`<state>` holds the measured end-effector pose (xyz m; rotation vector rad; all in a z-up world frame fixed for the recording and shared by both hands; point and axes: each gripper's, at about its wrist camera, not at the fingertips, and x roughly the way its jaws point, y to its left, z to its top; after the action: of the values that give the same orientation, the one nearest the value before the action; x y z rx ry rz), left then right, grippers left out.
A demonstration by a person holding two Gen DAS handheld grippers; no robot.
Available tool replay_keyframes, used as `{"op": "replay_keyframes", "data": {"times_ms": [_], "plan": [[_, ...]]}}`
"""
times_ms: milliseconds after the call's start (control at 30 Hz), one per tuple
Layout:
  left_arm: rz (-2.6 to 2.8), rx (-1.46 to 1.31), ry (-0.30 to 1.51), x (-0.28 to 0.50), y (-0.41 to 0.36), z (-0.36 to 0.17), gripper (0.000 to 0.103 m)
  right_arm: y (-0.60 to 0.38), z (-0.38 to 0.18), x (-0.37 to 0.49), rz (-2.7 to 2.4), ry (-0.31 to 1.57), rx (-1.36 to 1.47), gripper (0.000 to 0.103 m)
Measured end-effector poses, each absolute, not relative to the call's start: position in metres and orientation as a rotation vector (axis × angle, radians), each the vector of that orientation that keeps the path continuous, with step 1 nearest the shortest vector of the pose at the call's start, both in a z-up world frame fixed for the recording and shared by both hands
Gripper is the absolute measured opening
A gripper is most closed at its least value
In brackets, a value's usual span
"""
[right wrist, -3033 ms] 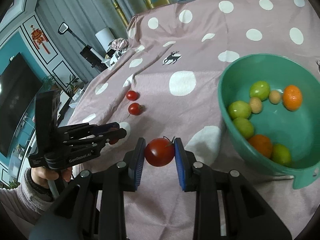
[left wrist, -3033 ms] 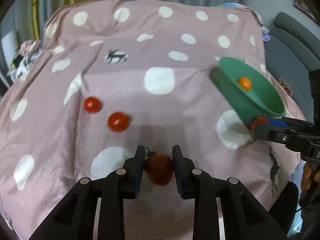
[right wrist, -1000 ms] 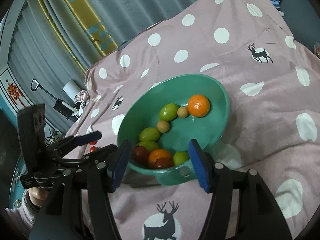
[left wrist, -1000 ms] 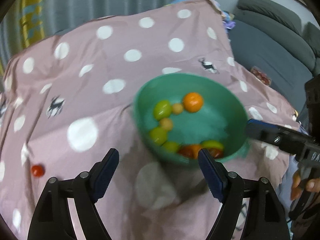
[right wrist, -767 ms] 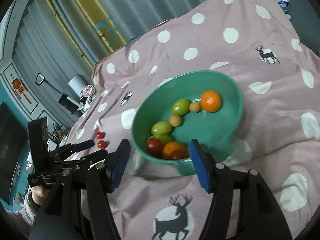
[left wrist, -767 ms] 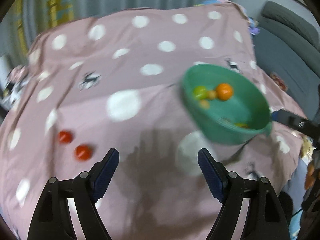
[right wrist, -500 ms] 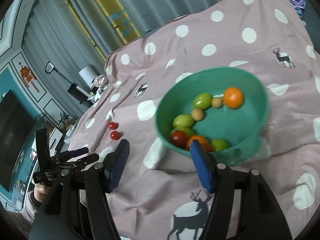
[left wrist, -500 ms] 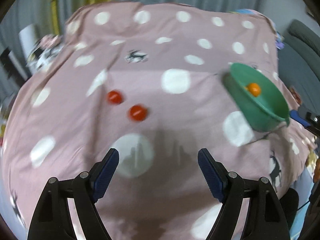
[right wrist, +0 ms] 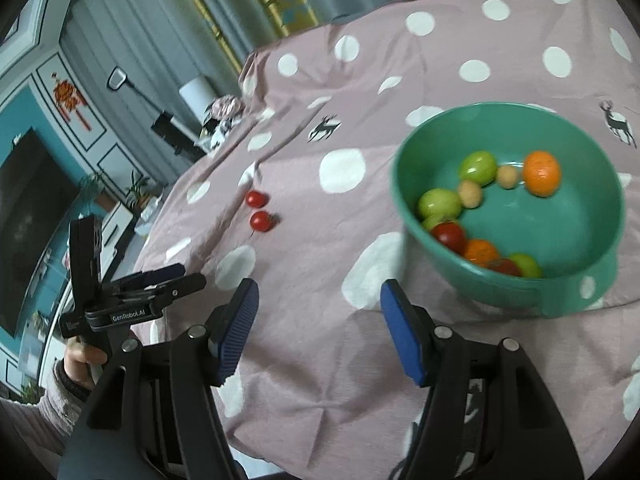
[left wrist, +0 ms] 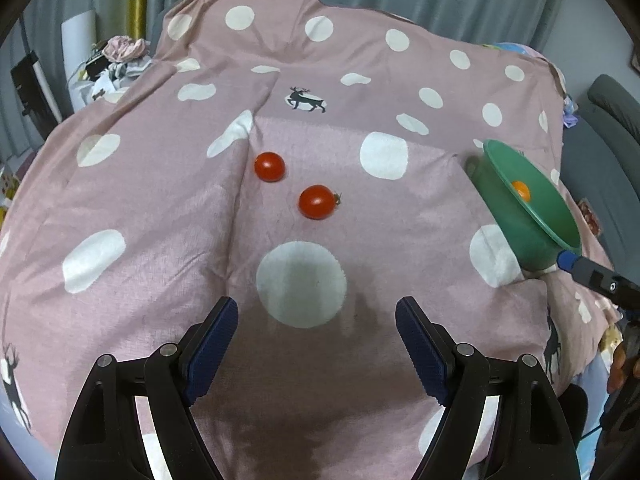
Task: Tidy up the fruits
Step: 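Withdraw both open grippers from the bowl, then move both open grippers toward the last two red cherry tomatoes on the sheet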
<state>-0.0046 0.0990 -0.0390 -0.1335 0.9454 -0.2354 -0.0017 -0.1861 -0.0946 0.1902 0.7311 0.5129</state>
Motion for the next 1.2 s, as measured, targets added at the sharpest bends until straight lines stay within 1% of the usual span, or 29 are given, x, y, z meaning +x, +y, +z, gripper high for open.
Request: {"op": "replay_keyframes", "data": {"times_ms": [133, 333, 667, 1200], "plan": [[-0.245, -0.138, 0.956, -0.002, 0.104, -0.047, 0.081, -0.169, -0.1, 0.007, 0.518, 0.775, 0.137, 0.065], [-0.248, -0.12, 0.95, 0.004, 0.104, -0.045, 0.081, -0.146, -0.105, 0.026, 0.53, 0.827, 0.086, 0.065], [-0.242, -0.054, 0.904, 0.019, 0.106, -0.037, 0.081, -0.107, -0.104, 0.054, 0.547, 0.854, 0.026, 0.064], [-0.307, -0.059, 0.873, 0.04, 0.118, -0.032, 0.081, -0.073, -0.099, 0.079, 0.546, 0.879, -0.031, 0.063]]}}
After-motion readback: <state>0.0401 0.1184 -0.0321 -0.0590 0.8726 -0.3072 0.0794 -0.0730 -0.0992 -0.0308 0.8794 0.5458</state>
